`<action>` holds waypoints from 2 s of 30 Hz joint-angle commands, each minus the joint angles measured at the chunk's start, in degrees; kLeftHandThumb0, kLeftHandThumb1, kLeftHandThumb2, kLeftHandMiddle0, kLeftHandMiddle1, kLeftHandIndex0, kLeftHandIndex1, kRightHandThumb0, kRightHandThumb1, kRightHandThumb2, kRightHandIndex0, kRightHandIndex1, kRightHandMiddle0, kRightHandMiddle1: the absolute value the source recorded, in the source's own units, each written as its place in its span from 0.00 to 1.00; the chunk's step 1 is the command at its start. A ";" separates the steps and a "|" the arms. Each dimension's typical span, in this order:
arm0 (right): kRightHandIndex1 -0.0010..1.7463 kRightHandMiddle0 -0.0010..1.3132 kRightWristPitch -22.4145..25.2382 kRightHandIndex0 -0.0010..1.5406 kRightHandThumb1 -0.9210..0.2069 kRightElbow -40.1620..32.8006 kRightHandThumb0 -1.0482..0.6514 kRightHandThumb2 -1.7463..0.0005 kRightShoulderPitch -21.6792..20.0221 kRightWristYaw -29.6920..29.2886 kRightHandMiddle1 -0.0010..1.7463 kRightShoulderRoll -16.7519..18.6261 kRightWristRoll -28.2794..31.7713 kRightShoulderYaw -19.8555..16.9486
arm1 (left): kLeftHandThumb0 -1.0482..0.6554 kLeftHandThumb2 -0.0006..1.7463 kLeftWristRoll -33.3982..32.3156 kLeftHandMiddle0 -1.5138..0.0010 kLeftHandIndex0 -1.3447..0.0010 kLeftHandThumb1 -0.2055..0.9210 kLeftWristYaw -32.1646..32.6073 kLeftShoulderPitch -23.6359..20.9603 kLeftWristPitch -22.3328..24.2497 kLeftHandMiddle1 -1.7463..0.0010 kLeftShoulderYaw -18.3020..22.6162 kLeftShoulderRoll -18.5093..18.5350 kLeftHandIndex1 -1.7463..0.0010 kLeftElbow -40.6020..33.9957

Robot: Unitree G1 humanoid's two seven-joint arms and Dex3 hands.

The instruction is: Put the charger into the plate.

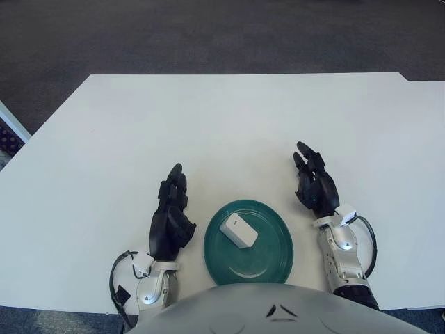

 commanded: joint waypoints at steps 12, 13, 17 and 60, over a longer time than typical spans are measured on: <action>0.01 0.00 0.16 0.16 0.00 7.38 0.05 0.52 4.54 1.07 0.36 2.51 1.10 -0.34 | 0.00 0.66 4.13 0.95 1.00 1.00 1.89 -1.28 -1.25 1.00 0.94 1.27 0.82 5.26; 0.01 0.00 0.09 0.16 0.00 7.22 0.05 0.52 4.64 1.11 0.36 2.56 1.01 -0.25 | 0.00 0.66 4.37 0.95 1.00 1.00 2.05 -1.34 -1.04 1.00 0.94 1.31 0.82 5.13; 0.01 0.00 -0.11 0.16 0.00 6.92 0.05 0.52 4.88 1.43 0.36 2.88 1.15 -0.15 | 0.00 0.66 5.53 0.95 1.00 1.00 2.65 -1.50 -0.07 1.00 0.81 1.60 0.83 4.64; 0.01 0.00 -1.05 0.18 0.00 0.61 0.08 0.52 12.04 0.06 0.38 3.64 -0.33 1.72 | 0.00 0.67 7.12 0.97 1.00 1.00 2.95 -7.91 4.75 1.00 0.69 3.91 0.86 4.87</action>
